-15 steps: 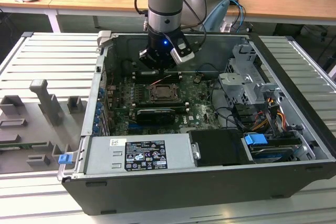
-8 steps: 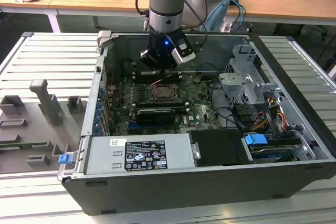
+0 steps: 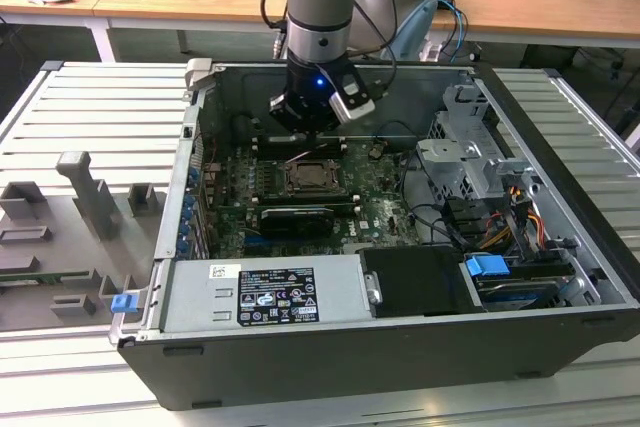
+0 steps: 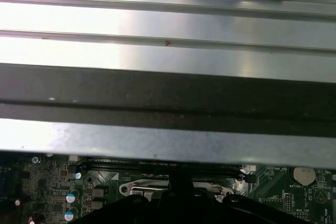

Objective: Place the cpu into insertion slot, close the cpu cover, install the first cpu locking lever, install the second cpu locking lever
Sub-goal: 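Install the first cpu locking lever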

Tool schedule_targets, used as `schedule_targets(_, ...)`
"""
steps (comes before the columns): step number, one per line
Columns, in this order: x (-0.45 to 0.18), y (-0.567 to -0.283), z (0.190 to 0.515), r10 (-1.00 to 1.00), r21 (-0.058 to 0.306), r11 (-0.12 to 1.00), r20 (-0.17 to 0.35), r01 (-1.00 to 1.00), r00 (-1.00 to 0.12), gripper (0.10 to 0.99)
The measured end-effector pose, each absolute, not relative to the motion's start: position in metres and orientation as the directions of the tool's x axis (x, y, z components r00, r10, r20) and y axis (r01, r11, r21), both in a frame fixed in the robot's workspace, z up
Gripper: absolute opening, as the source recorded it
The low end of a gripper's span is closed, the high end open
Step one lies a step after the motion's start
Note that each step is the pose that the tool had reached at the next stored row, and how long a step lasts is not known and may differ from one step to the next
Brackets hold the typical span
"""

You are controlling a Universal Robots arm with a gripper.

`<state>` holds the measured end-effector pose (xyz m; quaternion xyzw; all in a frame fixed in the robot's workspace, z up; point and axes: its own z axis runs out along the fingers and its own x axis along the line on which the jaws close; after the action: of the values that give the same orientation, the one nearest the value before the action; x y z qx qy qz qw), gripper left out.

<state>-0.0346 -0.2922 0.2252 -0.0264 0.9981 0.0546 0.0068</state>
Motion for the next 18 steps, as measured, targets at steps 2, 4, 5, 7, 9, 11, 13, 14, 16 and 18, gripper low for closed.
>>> schedule_targets(2,-0.0340,-0.2922,0.2249,-0.052,0.109,0.993,-0.017,-0.053,-0.999,0.106)
schedule_targets(4,-0.0335,-0.2922,0.2246,-0.052,0.109,0.993,-0.017,-0.053,-0.999,0.106)
schedule_targets(5,-0.0331,-0.2922,0.2243,-0.052,0.109,0.993,-0.017,-0.053,-0.999,0.106)
schedule_targets(7,-0.0325,-0.2922,0.2238,-0.052,0.109,0.993,-0.017,-0.053,-0.999,0.106)
schedule_targets(9,-0.0324,-0.2922,0.2234,-0.052,0.108,0.993,-0.016,-0.053,-0.999,0.106)
schedule_targets(11,-0.0323,-0.2922,0.2231,-0.052,0.109,0.993,-0.017,-0.053,-0.999,0.106)
schedule_targets(13,-0.0320,-0.2921,0.2229,-0.052,0.109,0.993,-0.017,-0.053,-0.999,0.106)
schedule_targets(14,-0.0319,-0.2920,0.2229,-0.052,0.109,0.993,-0.017,-0.053,-0.999,0.106)
schedule_targets(16,-0.0318,-0.2917,0.2227,-0.052,0.109,0.993,-0.017,-0.053,-0.999,0.106)
schedule_targets(18,-0.0311,-0.2908,0.2225,-0.052,0.109,0.993,-0.017,-0.053,-0.999,0.106)
